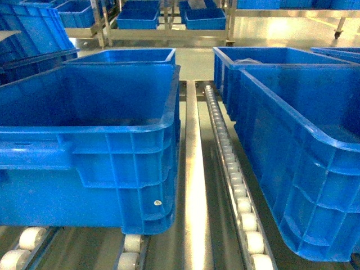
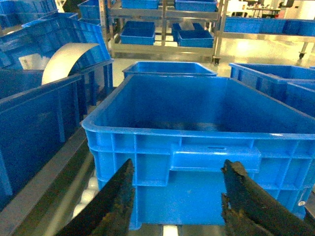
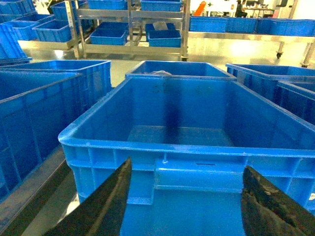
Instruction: Sort blue parts and orange caps into right shelf containers
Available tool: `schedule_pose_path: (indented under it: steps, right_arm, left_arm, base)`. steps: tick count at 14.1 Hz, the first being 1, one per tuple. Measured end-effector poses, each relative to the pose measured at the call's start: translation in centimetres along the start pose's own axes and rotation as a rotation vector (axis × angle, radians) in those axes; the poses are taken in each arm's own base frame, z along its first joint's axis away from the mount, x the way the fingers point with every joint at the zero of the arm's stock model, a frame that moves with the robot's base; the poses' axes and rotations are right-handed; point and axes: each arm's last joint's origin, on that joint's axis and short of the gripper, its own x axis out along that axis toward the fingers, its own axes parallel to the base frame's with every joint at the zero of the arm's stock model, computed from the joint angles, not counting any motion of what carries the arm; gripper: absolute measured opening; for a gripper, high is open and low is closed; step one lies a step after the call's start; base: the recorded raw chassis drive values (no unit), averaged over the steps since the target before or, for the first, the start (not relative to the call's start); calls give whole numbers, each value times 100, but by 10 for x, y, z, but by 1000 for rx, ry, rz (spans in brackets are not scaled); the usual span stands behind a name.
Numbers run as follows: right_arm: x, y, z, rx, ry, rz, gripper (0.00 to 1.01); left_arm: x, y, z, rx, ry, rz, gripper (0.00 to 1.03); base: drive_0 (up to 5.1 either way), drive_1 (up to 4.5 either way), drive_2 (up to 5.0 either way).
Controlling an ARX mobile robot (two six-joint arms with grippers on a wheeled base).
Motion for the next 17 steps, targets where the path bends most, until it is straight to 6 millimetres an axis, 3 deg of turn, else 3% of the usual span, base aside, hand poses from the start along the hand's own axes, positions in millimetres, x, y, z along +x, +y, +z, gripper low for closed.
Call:
schedule_pose_path:
  steps: [3, 4, 17]
  right_arm:
    - [0, 0, 0, 1, 0, 0, 100]
    - [0, 0, 0, 2, 0, 0, 97]
    - [0, 0, 0, 2, 0, 0, 98]
  left_arm:
    - [0, 0, 0, 0, 0, 0, 89]
    - [0, 0, 0, 2, 1, 0, 100]
    - [0, 0, 0, 3, 0, 0, 98]
  base:
    - [0, 0, 0]
    - [0, 0, 0]
    - [0, 0, 0]
